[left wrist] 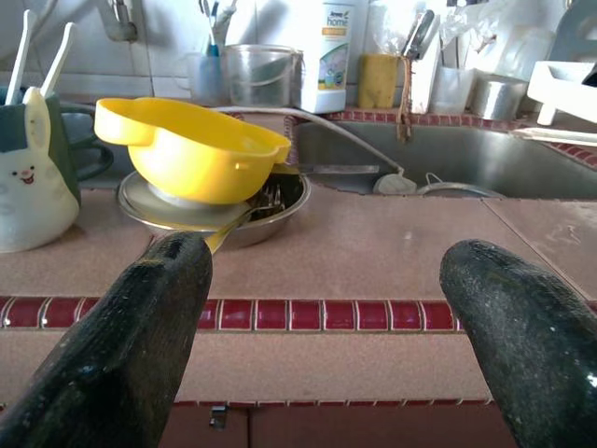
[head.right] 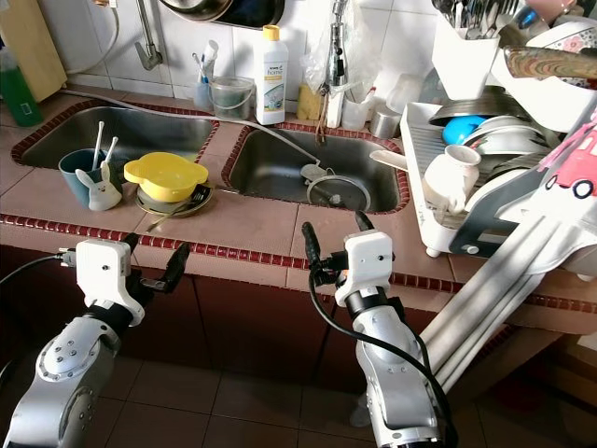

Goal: Kitchen organization

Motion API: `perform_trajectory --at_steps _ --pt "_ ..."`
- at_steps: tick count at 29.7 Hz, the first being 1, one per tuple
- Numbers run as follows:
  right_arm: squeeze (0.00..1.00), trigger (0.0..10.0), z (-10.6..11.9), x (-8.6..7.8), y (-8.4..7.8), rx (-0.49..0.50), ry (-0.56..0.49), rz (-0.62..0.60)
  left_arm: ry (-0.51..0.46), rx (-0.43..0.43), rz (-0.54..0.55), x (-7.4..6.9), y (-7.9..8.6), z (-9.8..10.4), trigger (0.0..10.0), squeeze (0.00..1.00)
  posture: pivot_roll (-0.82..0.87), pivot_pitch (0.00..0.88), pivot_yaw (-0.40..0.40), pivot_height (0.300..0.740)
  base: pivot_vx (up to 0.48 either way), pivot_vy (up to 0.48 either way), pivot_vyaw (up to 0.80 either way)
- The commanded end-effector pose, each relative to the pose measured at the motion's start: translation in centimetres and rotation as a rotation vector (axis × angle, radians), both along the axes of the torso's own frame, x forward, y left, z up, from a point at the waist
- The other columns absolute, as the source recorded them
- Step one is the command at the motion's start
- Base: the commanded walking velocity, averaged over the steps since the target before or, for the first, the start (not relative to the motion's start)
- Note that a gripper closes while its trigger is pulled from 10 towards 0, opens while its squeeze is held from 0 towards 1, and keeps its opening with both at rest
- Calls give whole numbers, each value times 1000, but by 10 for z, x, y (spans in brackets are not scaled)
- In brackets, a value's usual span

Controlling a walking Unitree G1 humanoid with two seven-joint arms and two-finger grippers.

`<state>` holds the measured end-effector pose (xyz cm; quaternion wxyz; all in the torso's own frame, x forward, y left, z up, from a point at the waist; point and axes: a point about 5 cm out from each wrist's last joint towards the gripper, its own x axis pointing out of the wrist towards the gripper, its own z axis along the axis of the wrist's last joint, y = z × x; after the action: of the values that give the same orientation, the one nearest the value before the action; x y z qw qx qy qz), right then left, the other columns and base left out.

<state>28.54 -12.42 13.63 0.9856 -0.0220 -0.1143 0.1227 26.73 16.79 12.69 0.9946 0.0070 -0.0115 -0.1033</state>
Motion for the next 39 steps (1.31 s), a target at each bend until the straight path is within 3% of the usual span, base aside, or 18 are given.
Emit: perform_trajectory --at_steps 1,31,39 --pt "0 10000 3 0 -2 4 -12 -13 -21 2 -10 1 -1 7 10000 0 -113 0 -49 732 0 322 0" --pt "0 10000 6 8 -3 -5 -27 -6 -64 -21 17 14 -2 16 10000 0 -114 0 -61 732 0 357 0" --pt "0 10000 6 11 -2 0 -31 -5 -89 12 10 16 -7 19 10000 0 -111 0 -57 732 0 0 0"
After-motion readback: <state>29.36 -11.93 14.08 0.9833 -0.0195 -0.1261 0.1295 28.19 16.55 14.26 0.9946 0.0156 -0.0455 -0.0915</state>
